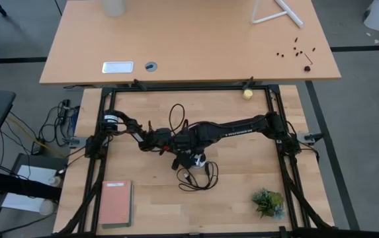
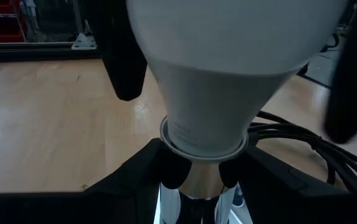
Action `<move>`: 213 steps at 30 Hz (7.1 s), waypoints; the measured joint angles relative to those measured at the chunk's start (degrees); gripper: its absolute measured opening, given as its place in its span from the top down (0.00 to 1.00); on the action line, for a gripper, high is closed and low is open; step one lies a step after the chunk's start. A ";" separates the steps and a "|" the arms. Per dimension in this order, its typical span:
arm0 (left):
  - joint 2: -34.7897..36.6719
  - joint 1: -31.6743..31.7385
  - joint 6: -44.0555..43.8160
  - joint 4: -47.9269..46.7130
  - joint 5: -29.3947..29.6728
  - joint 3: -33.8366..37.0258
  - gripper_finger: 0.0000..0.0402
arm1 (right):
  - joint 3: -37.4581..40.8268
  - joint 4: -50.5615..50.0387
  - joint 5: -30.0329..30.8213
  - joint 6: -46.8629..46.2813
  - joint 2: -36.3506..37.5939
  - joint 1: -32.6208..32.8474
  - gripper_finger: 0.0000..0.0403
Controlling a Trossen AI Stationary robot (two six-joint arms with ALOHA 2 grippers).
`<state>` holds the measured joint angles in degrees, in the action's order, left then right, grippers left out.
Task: Screw lightbulb
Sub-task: Insert the white lightbulb into the silver lamp
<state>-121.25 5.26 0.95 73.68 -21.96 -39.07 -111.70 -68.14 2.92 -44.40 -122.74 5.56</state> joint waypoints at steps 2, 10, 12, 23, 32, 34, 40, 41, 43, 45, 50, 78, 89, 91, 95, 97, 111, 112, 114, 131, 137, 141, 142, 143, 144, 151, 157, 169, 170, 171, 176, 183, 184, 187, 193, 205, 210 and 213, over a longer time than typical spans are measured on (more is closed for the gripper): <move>0.00 0.00 -0.14 -0.01 -0.16 0.02 0.53 | -0.39 0.10 -0.51 1.64 0.00 0.19 0.16; 0.00 0.04 -1.42 0.12 0.36 -0.02 0.53 | -5.15 -4.84 -0.08 3.69 0.15 -1.53 0.07; 0.00 0.04 -1.42 0.11 0.38 -0.02 0.53 | -6.65 -6.05 0.04 5.23 0.17 -2.13 0.07; -0.02 0.02 -1.48 0.10 0.75 -0.02 0.53 | -16.47 -18.36 0.45 20.05 0.17 -4.31 0.07; -0.03 0.02 -1.46 0.10 1.10 -0.02 0.53 | -15.11 -19.65 0.76 61.83 0.26 0.15 0.07; -0.04 0.02 -1.46 0.10 1.10 -0.02 0.53 | -14.48 -18.45 2.62 68.52 0.26 0.91 0.07; -0.04 0.00 -1.59 0.10 1.08 -0.02 0.53 | -11.91 -17.26 4.63 76.15 0.22 1.54 0.07; -0.04 0.00 -1.63 0.10 1.08 -0.02 0.53 | -11.38 -17.17 4.03 76.47 0.22 1.45 0.07; -0.04 0.00 -1.64 0.10 1.08 -0.02 0.53 | -10.06 -16.67 3.30 79.30 0.22 1.38 0.07; -0.04 0.00 -1.64 0.10 1.08 -0.02 0.53 | -8.83 -15.63 3.45 82.91 0.20 1.38 0.07; -0.04 0.00 -1.90 0.10 1.06 -0.02 0.53 | -6.47 -9.85 3.40 85.13 0.19 1.23 0.07; -0.07 0.00 -1.88 0.04 0.88 -0.02 0.53 | 2.25 -1.55 -2.96 78.45 0.07 -1.64 0.37; -0.07 0.00 -1.88 0.03 0.90 -0.02 0.53 | 2.25 -1.09 -3.08 53.36 0.07 -2.26 0.32; -0.07 0.00 -1.88 0.02 0.88 -0.02 0.53 | 2.25 -0.93 -3.17 46.64 0.07 -2.35 0.33; -0.07 0.00 -1.90 0.03 0.85 -0.02 0.53 | 2.25 -0.98 -3.12 34.58 0.07 -2.38 0.37; -0.07 0.00 -1.99 0.03 0.79 -0.02 0.53 | 2.25 -1.02 -3.07 28.77 0.07 -2.38 0.37; -0.09 -0.07 -1.36 0.24 2.85 0.00 0.53 | 2.23 -1.18 -2.76 -21.47 0.07 -2.16 0.34; -0.10 -0.07 -1.22 0.31 2.87 0.02 0.53 | 2.23 -1.27 -2.75 -24.13 0.07 -2.14 0.35; -0.11 -0.07 -1.09 0.50 2.93 0.04 0.53 | 2.23 -1.31 -2.74 -27.75 0.07 -1.96 0.35; 0.02 0.07 -2.27 -0.18 2.30 -0.08 0.53 | 2.25 -0.83 -2.55 -28.37 2.13 -3.31 0.28; 0.02 0.09 -3.17 0.32 2.61 -0.09 0.53 | 2.27 -0.93 -2.95 -23.72 3.60 -4.42 0.26; -0.02 0.09 -3.05 0.00 2.54 -0.02 0.53 | 2.27 -0.92 -3.17 -19.85 3.72 -4.59 0.24; -0.02 0.06 -2.94 -0.02 2.52 -0.02 0.53 | 2.25 -0.80 -3.17 -18.44 3.81 -4.57 0.23; -0.02 0.04 -2.90 -0.10 2.52 -0.02 0.53 | 2.21 -0.65 -3.15 -16.99 3.82 -4.55 0.23; -0.04 0.02 -2.89 -0.16 2.48 -0.02 0.53 | 2.21 -0.56 -3.12 -15.34 3.85 -4.23 0.22; -0.07 0.00 -2.78 -0.15 2.28 -0.02 0.53 | 2.21 -0.33 -2.82 -2.79 3.87 -3.26 0.12; -0.09 0.00 -2.89 -0.08 2.42 -0.02 0.53 | 2.14 0.13 -3.21 11.08 3.87 -3.90 0.02; -0.09 -0.02 -2.94 0.07 4.06 -0.02 0.53 | 2.14 0.52 -7.04 70.09 3.87 -3.90 0.02; -0.09 -0.02 -2.94 0.07 4.15 -0.02 0.53 | 2.14 0.45 -7.04 74.17 3.87 -3.77 0.02; -0.09 -0.02 -2.95 0.07 4.22 -0.02 0.53 | 2.14 0.38 -7.04 78.10 3.86 -3.61 0.02; -0.09 -0.02 -2.78 0.10 4.38 -0.02 0.53 | 2.14 -0.08 -6.29 92.44 3.82 -2.68 0.02; -0.09 -0.02 -2.68 0.16 5.38 -0.02 0.53 | 3.85 -0.98 -4.11 99.95 3.74 -2.21 0.03; -0.09 -0.02 -2.67 0.18 5.48 -0.02 0.53 | 4.43 -0.97 -4.10 100.12 3.74 -2.27 0.04; -0.09 -0.02 -2.60 0.16 5.65 -0.02 0.53 | 5.83 -0.45 -3.77 102.72 3.69 -2.34 0.06; -0.09 -0.02 -2.54 0.18 5.65 -0.02 0.53 | 6.47 1.14 -4.08 101.30 3.69 -2.99 0.11; -0.11 0.00 -2.47 0.05 5.58 -0.07 0.53 | 9.81 3.68 -4.40 90.20 3.76 -4.26 0.34; -0.11 0.00 -2.26 0.13 5.10 -0.02 0.53 | 9.88 4.32 -4.43 84.95 3.76 -4.22 0.38; -0.11 0.00 -2.19 0.12 4.84 0.00 0.53 | 9.95 4.82 -4.51 79.73 3.76 -4.20 0.37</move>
<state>-121.36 5.26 -1.23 73.80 -17.13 -39.07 -101.75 -63.32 -1.59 35.33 -118.98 1.37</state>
